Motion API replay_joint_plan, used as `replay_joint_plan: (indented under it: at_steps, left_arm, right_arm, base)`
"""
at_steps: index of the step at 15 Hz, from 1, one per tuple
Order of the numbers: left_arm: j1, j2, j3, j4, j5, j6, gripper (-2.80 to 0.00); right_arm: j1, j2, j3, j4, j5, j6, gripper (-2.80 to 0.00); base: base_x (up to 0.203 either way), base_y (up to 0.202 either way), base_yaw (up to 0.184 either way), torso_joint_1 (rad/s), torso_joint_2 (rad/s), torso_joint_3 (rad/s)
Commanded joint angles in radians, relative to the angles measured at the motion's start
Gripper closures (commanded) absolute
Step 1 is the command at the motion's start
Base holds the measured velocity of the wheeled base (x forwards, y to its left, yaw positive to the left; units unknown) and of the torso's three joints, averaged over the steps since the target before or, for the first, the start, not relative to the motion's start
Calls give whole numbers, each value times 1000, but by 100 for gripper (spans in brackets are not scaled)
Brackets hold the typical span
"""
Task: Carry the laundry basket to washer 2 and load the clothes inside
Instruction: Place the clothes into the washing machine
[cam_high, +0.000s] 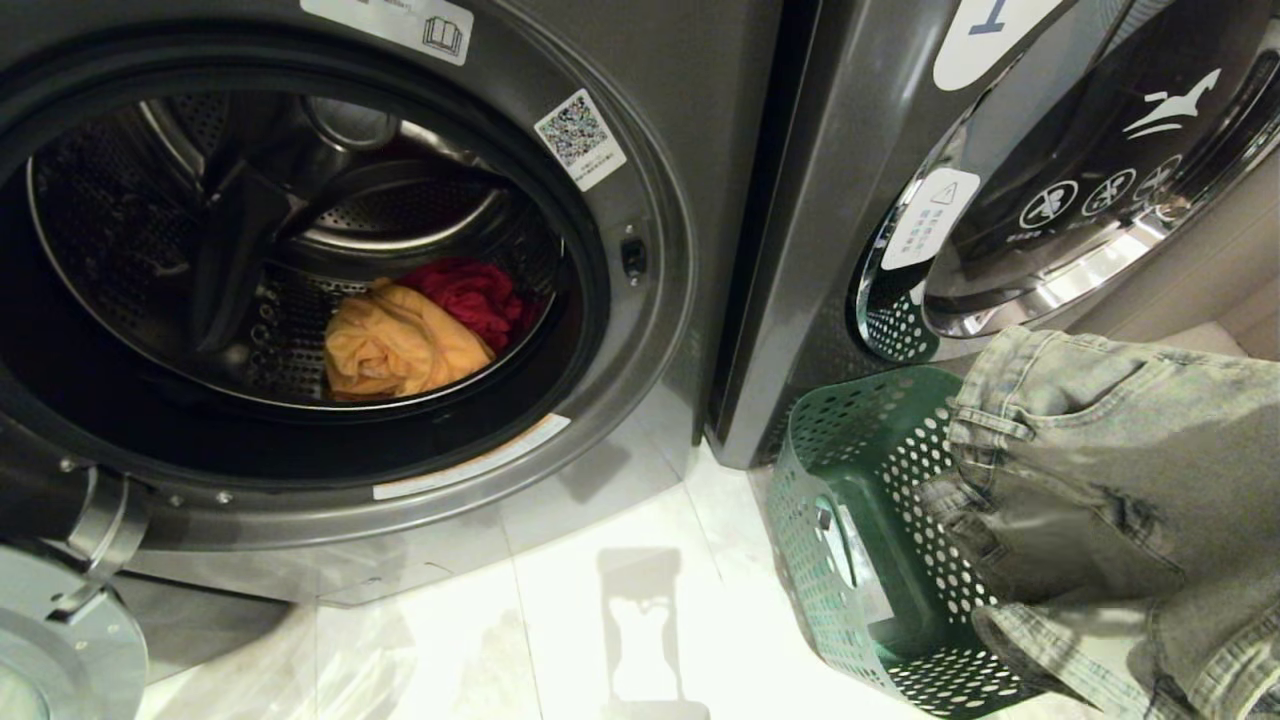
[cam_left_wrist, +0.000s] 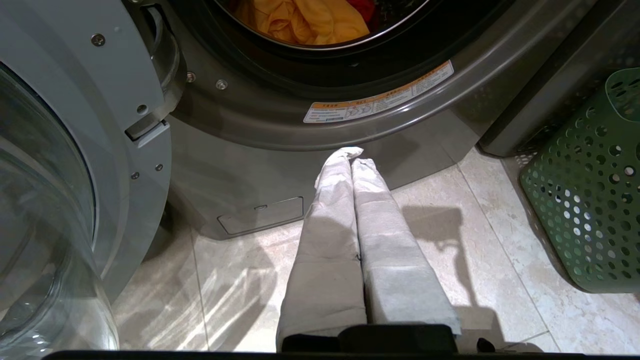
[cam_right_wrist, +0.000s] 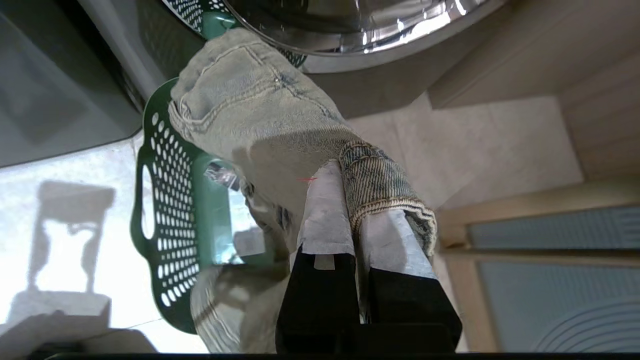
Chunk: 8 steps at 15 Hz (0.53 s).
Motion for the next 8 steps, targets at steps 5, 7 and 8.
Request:
replay_joint_plan:
  at_steps: [5,7,8]
  left_arm:
    - [0,0,40,-1,1,-1,0]
    - [0,0,40,-1,1,0,0]
    - [0,0,40,-1,0,-1,0]
  right_arm:
    - [4,-29,26,-2,-1,-29,0]
    - [4,-29,36,-4,0,-26,0]
    - [4,-27,36,-4,0,-26,0]
  base:
    - [0,0,0,0,0,0]
    - [1,-3,44,1,2,1]
    - [-3,-8,147,2,3,2]
